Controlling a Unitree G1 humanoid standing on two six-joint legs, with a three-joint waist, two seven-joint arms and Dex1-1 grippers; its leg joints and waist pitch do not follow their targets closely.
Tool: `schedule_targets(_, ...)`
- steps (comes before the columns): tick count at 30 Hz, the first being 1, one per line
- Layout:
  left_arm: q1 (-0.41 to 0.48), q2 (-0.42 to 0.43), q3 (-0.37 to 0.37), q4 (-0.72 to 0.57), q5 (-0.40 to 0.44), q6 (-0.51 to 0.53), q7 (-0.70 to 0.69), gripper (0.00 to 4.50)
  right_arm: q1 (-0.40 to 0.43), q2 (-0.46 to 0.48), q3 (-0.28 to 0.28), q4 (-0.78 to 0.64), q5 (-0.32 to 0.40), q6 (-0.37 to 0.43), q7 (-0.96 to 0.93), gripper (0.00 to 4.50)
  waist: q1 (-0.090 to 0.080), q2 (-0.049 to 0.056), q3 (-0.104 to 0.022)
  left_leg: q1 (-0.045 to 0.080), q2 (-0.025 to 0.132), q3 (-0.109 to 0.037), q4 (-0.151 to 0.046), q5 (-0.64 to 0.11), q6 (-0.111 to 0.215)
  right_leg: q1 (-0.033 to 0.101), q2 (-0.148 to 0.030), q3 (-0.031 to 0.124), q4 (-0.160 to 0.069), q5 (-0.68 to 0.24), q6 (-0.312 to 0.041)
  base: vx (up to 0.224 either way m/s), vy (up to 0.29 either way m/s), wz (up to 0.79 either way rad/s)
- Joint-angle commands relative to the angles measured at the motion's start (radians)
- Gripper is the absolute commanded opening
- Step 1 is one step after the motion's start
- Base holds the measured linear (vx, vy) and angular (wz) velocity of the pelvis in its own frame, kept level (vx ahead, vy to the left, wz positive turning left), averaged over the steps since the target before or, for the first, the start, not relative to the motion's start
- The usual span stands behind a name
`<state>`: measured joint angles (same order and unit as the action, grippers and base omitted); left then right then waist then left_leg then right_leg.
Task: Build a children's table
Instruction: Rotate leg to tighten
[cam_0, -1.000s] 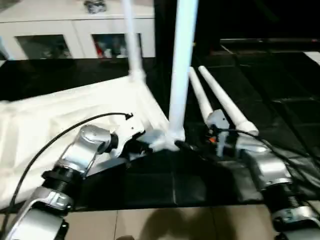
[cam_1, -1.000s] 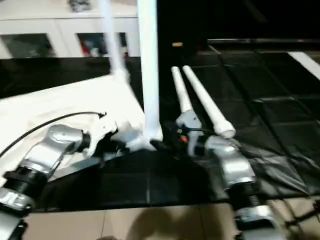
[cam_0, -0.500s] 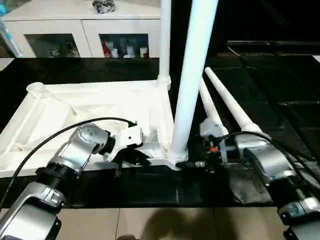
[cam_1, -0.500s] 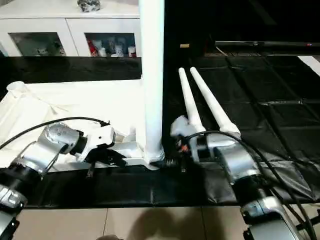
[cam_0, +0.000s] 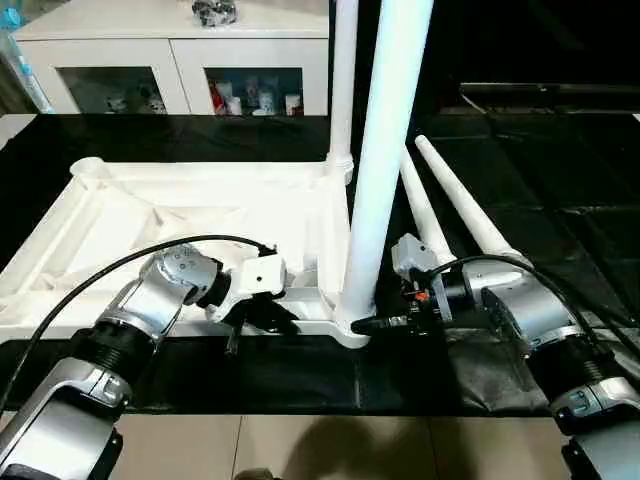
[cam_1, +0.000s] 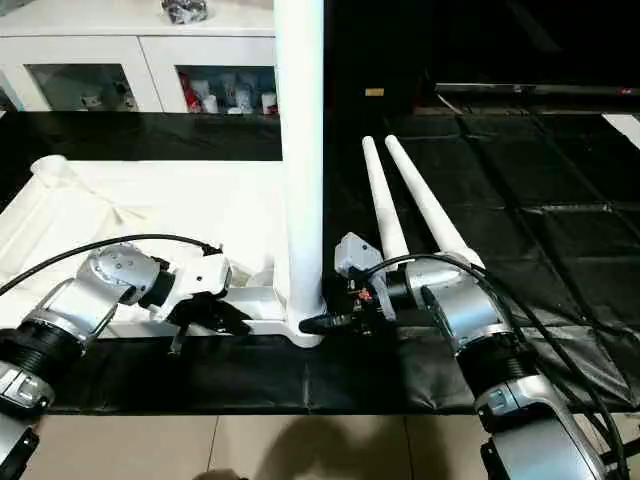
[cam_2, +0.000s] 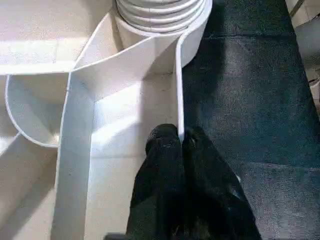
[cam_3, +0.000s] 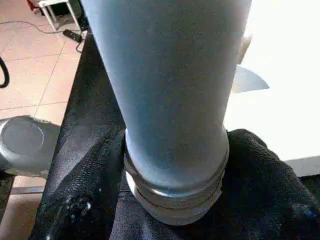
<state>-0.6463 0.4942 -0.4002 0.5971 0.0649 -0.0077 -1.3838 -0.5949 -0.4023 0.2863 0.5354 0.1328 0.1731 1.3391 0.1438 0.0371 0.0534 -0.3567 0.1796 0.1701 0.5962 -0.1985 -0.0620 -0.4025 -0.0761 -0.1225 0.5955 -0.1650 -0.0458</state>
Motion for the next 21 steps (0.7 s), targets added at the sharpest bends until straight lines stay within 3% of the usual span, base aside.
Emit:
schedule_targets(1,-0.013,0.006,-0.037,0.005,0.035,-0.014,-0.024,0.0,-0.021,0.005,0.016,0.007,-0.005,-0.007,0.009,2.8,-0.005,-0.001,-0.077,0.003,0.059,-0.016,-0.061,-0.127,0.068,0.061,-0.087,0.065,-0.069,-0.262,-0.149,0.0,0.0,0.0)
schedule_targets(12,-0.016,-0.005,-0.028,0.029,0.031,-0.007,-0.013,0.0,0.001,0.02,0.009,-0.003,0.007,-0.004,0.019,2.69,-0.006,0.002,-0.077,0.003,0.058,-0.016,-0.061,-0.131,0.066,0.062,-0.087,0.064,-0.069,-0.258,-0.152,0.0,0.0,0.0)
schedule_targets(16,-0.028,-0.048,0.015,0.03,0.016,0.095,0.084,0.0,0.04,0.057,-0.026,-0.027,0.024,0.012,-0.073,2.69,-0.006,0.002,-0.074,0.006,0.058,-0.015,-0.062,-0.145,0.061,0.061,-0.088,0.065,-0.073,-0.286,-0.15,0.0,0.0,0.0)
schedule_targets(19,-0.032,-0.066,0.031,0.022,0.012,0.134,0.129,0.0,0.054,0.082,-0.045,-0.029,0.021,0.022,-0.145,2.69,-0.009,-0.002,-0.07,0.01,0.057,-0.017,-0.067,-0.18,0.048,0.061,-0.089,0.063,-0.083,-0.362,-0.13,0.0,0.0,0.0)
schedule_targets(21,-0.038,-0.106,0.063,-0.004,-0.001,0.214,0.206,0.0,0.077,0.138,-0.075,-0.029,0.013,0.054,-0.282,2.68,-0.015,0.0,-0.069,0.013,0.054,-0.02,-0.069,-0.194,0.03,0.061,-0.091,0.061,-0.09,-0.417,-0.11,0.0,0.0,0.0)
